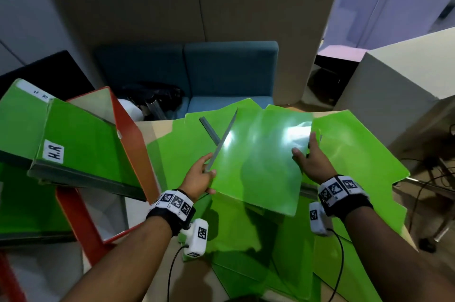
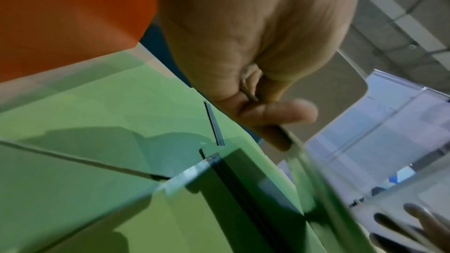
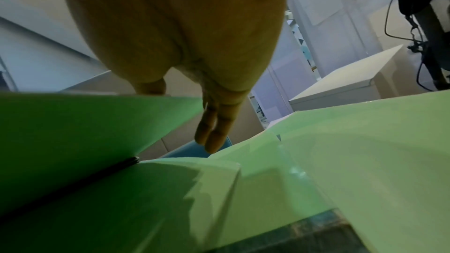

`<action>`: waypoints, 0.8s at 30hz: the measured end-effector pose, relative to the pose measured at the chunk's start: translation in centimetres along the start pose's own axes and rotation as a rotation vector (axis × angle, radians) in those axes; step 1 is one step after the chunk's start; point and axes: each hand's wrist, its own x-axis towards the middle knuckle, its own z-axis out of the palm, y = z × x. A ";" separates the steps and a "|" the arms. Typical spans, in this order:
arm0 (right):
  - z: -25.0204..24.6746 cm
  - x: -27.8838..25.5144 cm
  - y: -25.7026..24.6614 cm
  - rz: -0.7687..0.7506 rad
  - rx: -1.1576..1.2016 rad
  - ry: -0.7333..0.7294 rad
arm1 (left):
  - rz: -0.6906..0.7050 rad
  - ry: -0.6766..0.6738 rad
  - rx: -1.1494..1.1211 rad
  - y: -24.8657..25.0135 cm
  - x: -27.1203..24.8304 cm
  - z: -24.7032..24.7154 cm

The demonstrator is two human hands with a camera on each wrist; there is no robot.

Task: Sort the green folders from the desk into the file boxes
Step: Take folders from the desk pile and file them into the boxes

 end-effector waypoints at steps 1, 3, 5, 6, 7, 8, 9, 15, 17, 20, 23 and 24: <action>0.2 -0.2 0.2 -0.036 0.015 -0.014 | 0.004 0.021 -0.032 -0.1 0.2 -0.2; 0.3 -0.5 0.7 -0.164 -0.044 -0.007 | -0.011 0.075 -0.106 0.1 0.6 -0.6; 0.4 -0.5 1.6 -0.266 -0.162 -0.013 | -0.045 0.126 -0.196 0.7 1.0 -0.9; 0.5 -0.7 1.7 -0.289 -0.199 -0.054 | -0.063 0.142 -0.243 1.2 1.2 -1.1; 0.7 -1.0 1.8 -0.319 -0.216 -0.108 | -0.084 0.149 -0.285 1.7 1.2 -1.2; 1.0 -1.3 1.6 -0.362 -0.225 -0.165 | -0.109 0.148 -0.323 2.2 1.3 -1.3; 1.3 -1.6 1.5 -0.408 -0.232 -0.222 | -0.134 0.137 -0.356 2.6 1.2 -1.4; 1.9 -1.4 0.7 -0.480 0.006 0.021 | -0.058 0.014 -0.422 5.1 0.1 -0.6; 1.5 -1.2 -0.7 -0.450 0.151 0.158 | 0.001 0.007 -0.382 5.2 0.2 -0.6; 0.2 -1.0 -3.0 -0.442 0.268 0.282 | 0.101 0.070 -0.312 5.0 0.3 -0.6; -1.1 -0.6 -4.6 -0.469 0.353 0.365 | 0.239 0.110 -0.181 5.2 0.3 0.0; -1.3 -0.5 -4.9 -0.466 0.390 0.365 | 0.295 0.106 -0.113 5.1 0.4 0.2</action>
